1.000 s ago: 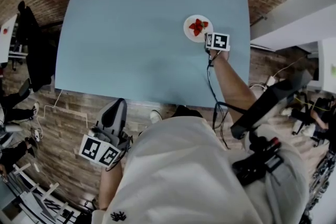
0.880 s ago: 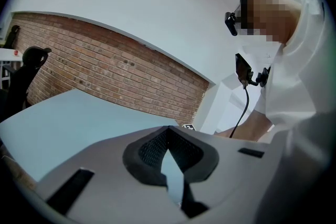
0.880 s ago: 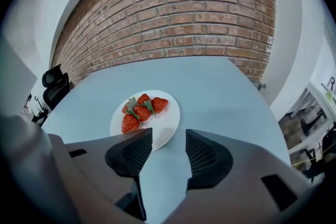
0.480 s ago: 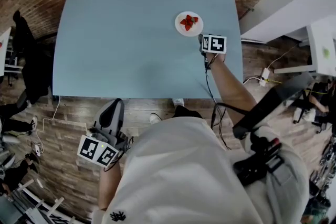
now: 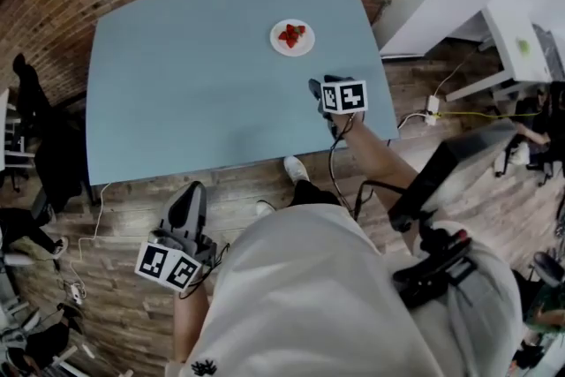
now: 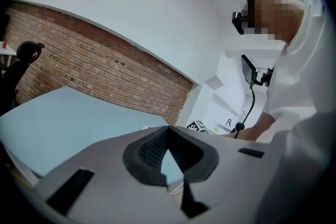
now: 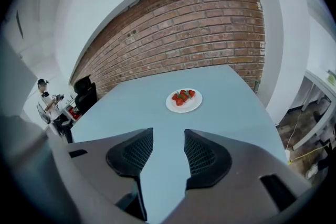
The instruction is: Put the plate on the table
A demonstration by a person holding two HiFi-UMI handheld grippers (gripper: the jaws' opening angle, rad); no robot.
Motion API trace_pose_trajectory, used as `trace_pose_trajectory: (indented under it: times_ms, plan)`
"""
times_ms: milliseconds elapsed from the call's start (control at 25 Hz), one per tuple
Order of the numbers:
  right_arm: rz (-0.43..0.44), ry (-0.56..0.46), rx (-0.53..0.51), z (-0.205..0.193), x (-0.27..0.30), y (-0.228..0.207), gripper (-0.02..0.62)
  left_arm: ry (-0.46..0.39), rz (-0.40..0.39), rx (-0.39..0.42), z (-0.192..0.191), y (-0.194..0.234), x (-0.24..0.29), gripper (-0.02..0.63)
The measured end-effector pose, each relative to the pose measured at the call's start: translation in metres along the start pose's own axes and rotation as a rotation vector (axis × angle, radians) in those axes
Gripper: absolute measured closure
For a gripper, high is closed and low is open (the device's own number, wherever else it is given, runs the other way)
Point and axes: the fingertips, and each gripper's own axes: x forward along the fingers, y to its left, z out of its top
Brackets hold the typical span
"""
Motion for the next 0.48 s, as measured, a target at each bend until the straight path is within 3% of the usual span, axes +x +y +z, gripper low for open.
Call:
trace_pose_trajectory:
  times_ms: [40,120,200,480]
  plan:
    - [0.007,-0.003,-0.013,-0.005,-0.01,0.007,0.411,0.002,-0.008,0.002,-0.002,-0.001,-0.003,0.604]
    - [0.014,-0.008,-0.044,-0.016,-0.031,0.022,0.53,0.004,-0.02,0.004,-0.006,-0.005,-0.01,0.604]
    - [0.024,-0.015,-0.073,-0.028,-0.051,0.036,0.582,0.006,-0.036,0.004,-0.011,-0.008,-0.017,0.604]
    - [0.087,-0.044,-0.137,-0.063,-0.119,0.078,0.588,0.031,-0.086,-0.003,-0.028,-0.017,-0.025,0.604]
